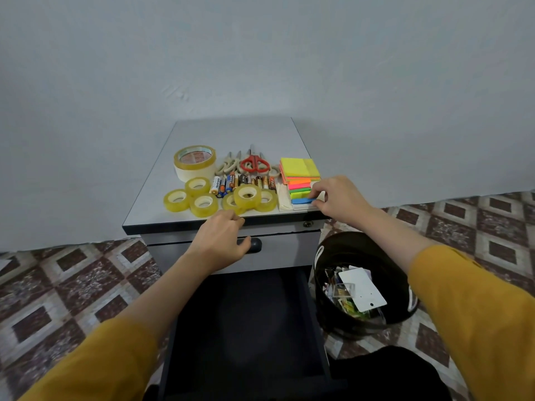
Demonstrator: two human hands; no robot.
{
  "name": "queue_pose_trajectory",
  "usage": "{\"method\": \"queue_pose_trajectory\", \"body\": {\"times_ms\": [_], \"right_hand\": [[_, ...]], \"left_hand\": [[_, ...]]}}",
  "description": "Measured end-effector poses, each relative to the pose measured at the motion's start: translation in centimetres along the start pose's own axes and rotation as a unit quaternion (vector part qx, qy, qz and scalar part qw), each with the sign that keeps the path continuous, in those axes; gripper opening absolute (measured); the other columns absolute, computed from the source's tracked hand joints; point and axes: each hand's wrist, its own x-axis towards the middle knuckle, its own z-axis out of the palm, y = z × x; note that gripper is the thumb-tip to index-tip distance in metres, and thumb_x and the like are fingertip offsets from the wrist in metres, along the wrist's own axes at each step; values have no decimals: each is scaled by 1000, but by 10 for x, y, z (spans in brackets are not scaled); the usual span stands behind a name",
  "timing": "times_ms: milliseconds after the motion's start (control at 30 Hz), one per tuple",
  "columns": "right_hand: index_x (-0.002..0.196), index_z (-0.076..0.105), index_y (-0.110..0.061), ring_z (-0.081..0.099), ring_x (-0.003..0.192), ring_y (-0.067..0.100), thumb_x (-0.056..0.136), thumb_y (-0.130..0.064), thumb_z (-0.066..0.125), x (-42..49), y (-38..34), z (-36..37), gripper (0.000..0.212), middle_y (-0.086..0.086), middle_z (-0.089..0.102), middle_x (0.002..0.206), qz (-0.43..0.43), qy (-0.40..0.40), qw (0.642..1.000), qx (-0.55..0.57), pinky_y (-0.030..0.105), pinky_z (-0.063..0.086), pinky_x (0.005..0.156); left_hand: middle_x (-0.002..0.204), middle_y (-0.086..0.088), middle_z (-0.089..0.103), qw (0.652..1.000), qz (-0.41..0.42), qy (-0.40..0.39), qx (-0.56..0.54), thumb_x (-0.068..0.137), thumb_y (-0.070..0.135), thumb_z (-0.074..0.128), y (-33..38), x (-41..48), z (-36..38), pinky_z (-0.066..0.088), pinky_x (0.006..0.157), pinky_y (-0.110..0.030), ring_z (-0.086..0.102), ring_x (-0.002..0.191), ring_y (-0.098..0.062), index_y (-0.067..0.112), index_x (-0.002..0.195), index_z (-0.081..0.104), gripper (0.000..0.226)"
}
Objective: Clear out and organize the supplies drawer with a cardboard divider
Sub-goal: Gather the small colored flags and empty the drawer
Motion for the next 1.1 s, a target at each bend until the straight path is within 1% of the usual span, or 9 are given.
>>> {"method": "queue_pose_trajectory", "body": {"times_ms": [133,267,367,567,667,767,933,1100], "right_hand": [[98,73,-12,43,77,9,86,-12,61,1,1,-2,17,6,64,104,-14,-8,999,-38,20,32,73],[96,73,-12,51,83,14,84,-18,63,1,0,-4,16,5,64,101,-14,-9,999,-43,20,32,73],[93,73,-12,45,78,10,85,-22,64,1,0,-3,15,3,64,99,-12,0,999,-47,21,31,72],[92,71,-12,46,78,10,84,-23,65,4,-1,0,14,2,64,96,-8,6,999,-52,22,35,71],[87,72,-10,52,77,16,84,-20,65,7,-3,-3,12,5,66,91,-4,26,999,-34,25,38,71],[91,74,-8,59,85,22,86,-14,61,13,-6,-7,15,7,68,93,3,39,999,-34,25,37,70],[101,73,-15,56,97,22,88,-18,61,24,-11,-3,18,6,64,103,11,-9,998,-58,26,37,75],[94,73,-14,54,95,21,86,-18,63,28,-14,0,13,6,62,102,7,-19,998,-59,26,33,72]], "left_hand": [[127,-4,53,1000,0,1,-1,93,38,48,1,-1,-1,34,99,-23,44,121,-17,6,136,47,54],[128,-3,53,1000,2,2,-3,93,38,48,1,-2,-1,33,99,-22,43,122,-16,6,136,47,54],[129,-3,52,1000,0,1,0,93,39,48,1,-2,0,32,100,-22,42,123,-16,7,136,47,54],[128,-3,53,1000,-2,2,0,93,40,48,3,-1,-1,34,98,-23,43,121,-16,7,135,48,53],[127,-4,54,1000,-2,1,2,93,39,47,3,-1,-2,35,97,-23,44,120,-16,7,133,50,52],[126,-4,55,1000,-2,-1,5,93,39,47,3,0,-3,36,96,-24,45,119,-17,7,131,52,51],[127,-4,54,1000,-5,-8,7,93,40,46,3,1,-4,36,96,-25,45,120,-17,7,132,51,51],[128,-4,53,1000,-4,-12,7,93,40,46,1,1,-3,36,97,-25,44,121,-17,8,133,50,51]]}}
